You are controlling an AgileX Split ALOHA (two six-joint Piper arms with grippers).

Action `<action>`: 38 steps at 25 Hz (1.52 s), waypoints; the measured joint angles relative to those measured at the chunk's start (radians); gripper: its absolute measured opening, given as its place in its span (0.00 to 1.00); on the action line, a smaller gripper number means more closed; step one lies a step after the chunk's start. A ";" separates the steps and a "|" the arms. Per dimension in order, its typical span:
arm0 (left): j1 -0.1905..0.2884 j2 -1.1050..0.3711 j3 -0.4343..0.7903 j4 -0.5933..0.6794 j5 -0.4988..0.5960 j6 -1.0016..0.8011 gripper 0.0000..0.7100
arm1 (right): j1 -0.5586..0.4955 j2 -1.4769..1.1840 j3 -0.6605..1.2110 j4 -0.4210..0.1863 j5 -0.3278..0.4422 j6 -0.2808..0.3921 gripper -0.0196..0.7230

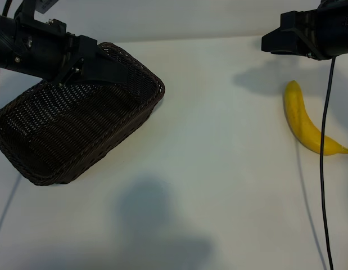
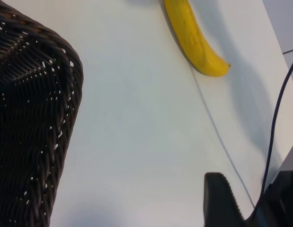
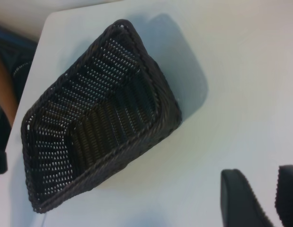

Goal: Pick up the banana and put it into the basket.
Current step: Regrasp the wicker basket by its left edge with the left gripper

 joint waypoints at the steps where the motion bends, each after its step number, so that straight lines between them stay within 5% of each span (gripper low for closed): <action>1: 0.000 0.000 0.000 0.000 0.000 0.000 0.55 | 0.000 0.000 0.000 0.000 0.000 0.000 0.35; 19: 0.000 0.000 0.000 0.000 0.000 0.000 0.55 | 0.000 0.000 0.000 -0.001 0.090 0.026 0.35; 38: 0.000 -0.030 0.000 0.028 -0.004 0.000 0.55 | 0.000 0.000 0.000 -0.005 0.092 0.027 0.35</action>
